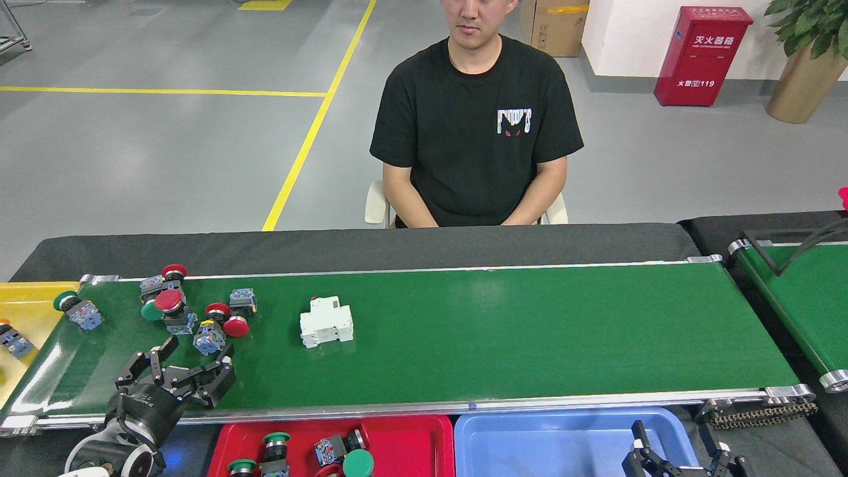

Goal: Pick switch part from conveyor to tray

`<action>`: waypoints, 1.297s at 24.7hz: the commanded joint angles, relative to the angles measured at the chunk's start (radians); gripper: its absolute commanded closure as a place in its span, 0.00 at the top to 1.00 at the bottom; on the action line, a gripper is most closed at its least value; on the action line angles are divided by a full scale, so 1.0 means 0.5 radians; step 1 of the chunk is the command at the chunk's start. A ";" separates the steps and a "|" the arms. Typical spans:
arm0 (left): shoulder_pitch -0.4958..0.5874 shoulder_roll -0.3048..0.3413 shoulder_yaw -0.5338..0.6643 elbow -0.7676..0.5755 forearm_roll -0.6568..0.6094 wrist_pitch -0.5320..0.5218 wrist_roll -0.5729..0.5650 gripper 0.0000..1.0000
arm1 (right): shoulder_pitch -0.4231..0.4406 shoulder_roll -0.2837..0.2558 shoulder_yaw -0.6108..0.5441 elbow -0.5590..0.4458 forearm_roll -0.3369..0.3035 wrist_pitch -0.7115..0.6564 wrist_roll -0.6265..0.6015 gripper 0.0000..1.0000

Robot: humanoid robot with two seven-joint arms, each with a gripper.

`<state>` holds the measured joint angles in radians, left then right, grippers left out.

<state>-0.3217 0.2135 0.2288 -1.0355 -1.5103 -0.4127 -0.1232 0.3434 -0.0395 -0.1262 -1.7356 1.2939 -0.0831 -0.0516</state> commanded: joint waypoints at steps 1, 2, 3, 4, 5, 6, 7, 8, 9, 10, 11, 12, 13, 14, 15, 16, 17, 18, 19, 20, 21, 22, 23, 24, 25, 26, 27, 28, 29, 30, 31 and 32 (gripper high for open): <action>-0.068 0.036 0.000 0.071 0.002 0.034 0.025 0.52 | -0.015 -0.022 -0.002 -0.017 -0.002 -0.006 -0.016 0.99; -0.065 0.036 0.000 0.077 0.008 0.028 0.025 0.32 | -0.015 -0.025 -0.002 -0.017 -0.002 -0.006 -0.016 0.99; -0.065 0.036 -0.003 0.095 0.011 0.012 0.028 0.18 | -0.015 -0.031 -0.002 -0.017 -0.002 -0.006 -0.016 0.99; -0.059 0.036 -0.003 0.101 0.017 0.000 0.028 0.09 | -0.015 -0.035 -0.002 -0.017 -0.002 -0.006 -0.016 0.99; -0.047 0.036 -0.003 0.098 0.020 -0.006 0.035 0.06 | -0.012 -0.031 -0.002 -0.017 -0.002 -0.006 -0.016 0.99; -0.029 0.036 -0.003 0.089 0.023 -0.028 0.035 0.04 | -0.012 -0.035 -0.002 -0.017 -0.002 -0.006 -0.016 0.99; -0.007 0.033 0.003 0.074 0.038 -0.058 0.035 0.02 | -0.006 -0.035 -0.002 -0.017 -0.002 -0.006 -0.016 0.99; 0.011 0.024 0.012 0.031 0.060 -0.083 0.038 0.01 | -0.003 -0.035 -0.002 -0.017 -0.002 -0.006 -0.016 0.99; 0.039 0.027 0.015 -0.043 0.094 -0.098 0.035 0.00 | 0.000 -0.035 -0.002 -0.017 -0.002 -0.006 -0.016 0.99; 0.106 0.033 0.009 -0.138 0.137 -0.126 0.035 0.00 | -0.003 -0.035 -0.002 -0.017 -0.002 -0.006 -0.016 0.99; 0.180 0.039 0.009 -0.245 0.173 -0.178 0.032 0.00 | -0.003 -0.035 -0.005 -0.017 -0.002 -0.006 -0.016 0.99; 0.248 0.048 0.009 -0.353 0.201 -0.248 0.028 0.00 | -0.003 -0.035 -0.005 -0.017 -0.002 -0.003 -0.016 0.99; 0.352 0.064 0.015 -0.512 0.232 -0.377 0.019 0.01 | -0.003 -0.035 -0.005 -0.017 -0.002 -0.003 -0.016 0.99; 0.474 0.082 0.018 -0.671 0.265 -0.524 0.019 0.01 | -0.003 -0.032 -0.005 -0.017 -0.002 -0.003 -0.016 0.99; 0.597 0.098 0.024 -0.822 0.302 -0.653 0.016 0.02 | -0.003 -0.035 -0.005 -0.017 -0.002 -0.003 -0.016 0.99; 0.742 0.110 0.024 -0.972 0.339 -0.745 0.013 0.03 | -0.003 -0.035 -0.005 -0.017 -0.002 -0.003 -0.016 0.99; 0.891 0.113 0.024 -1.126 0.373 -0.745 0.013 0.08 | -0.003 -0.035 -0.005 -0.020 -0.002 -0.003 -0.016 0.99; 1.015 0.104 0.021 -1.233 0.382 -0.745 0.013 0.10 | -0.003 -0.035 -0.005 -0.020 -0.002 -0.003 -0.016 0.99; 1.137 0.085 0.015 -1.344 0.382 -0.745 0.013 0.19 | -0.003 -0.031 -0.005 -0.020 -0.002 -0.003 -0.016 0.99; 1.229 0.079 0.000 -1.430 0.382 -0.745 0.010 0.40 | -0.006 -0.031 -0.008 -0.020 -0.005 -0.003 -0.016 0.99; 1.300 0.070 -0.013 -1.482 0.382 -0.745 0.013 0.50 | -0.009 -0.031 -0.008 -0.020 -0.002 -0.003 -0.016 0.99; 1.324 0.058 -0.046 -1.482 0.382 -0.745 0.013 0.67 | -0.006 -0.031 -0.011 -0.023 -0.002 -0.003 -0.016 0.99; 1.324 0.021 -0.074 -1.485 0.382 -0.745 0.016 0.97 | -0.006 -0.031 -0.008 -0.023 -0.002 -0.003 -0.016 0.99; 1.321 -0.034 -0.092 -1.485 0.382 -0.745 0.019 1.00 | -0.006 -0.031 -0.008 -0.023 -0.002 -0.003 -0.016 0.99; 1.331 -0.102 -0.099 -1.482 0.382 -0.745 0.019 1.00 | -0.006 -0.031 -0.011 -0.023 -0.002 -0.003 -0.016 0.99; 1.337 -0.126 -0.095 -1.482 0.382 -0.745 0.019 1.00 | -0.009 -0.035 -0.011 -0.023 -0.002 -0.003 -0.016 0.99; 1.340 -0.126 -0.092 -1.482 0.379 -0.745 0.019 1.00 | -0.009 -0.035 -0.014 -0.023 -0.005 -0.003 -0.016 0.99; 1.337 -0.136 -0.077 -1.482 0.376 -0.745 0.019 1.00 | -0.012 -0.035 -0.018 -0.023 -0.005 0.001 -0.016 0.99; 1.334 -0.154 -0.056 -1.482 0.376 -0.745 0.019 1.00 | -0.012 -0.035 -0.018 -0.023 -0.005 0.001 -0.016 0.99; 1.328 -0.163 0.009 -1.482 0.376 -0.745 0.022 1.00 | -0.012 -0.035 -0.018 -0.023 -0.005 0.001 -0.016 0.99; 1.309 -0.179 0.095 -1.482 0.376 -0.745 0.022 1.00 | -0.012 -0.035 -0.018 -0.023 -0.005 -0.003 -0.016 0.99; 1.291 -0.203 0.180 -1.482 0.370 -0.651 0.022 1.00 | -0.012 -0.035 -0.018 -0.023 -0.005 -0.003 -0.016 0.99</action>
<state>0.3362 0.1181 0.2787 -1.7636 -1.3251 -0.7796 -0.1238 0.3443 -0.0491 -0.1294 -1.7342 1.2939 -0.0857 -0.0517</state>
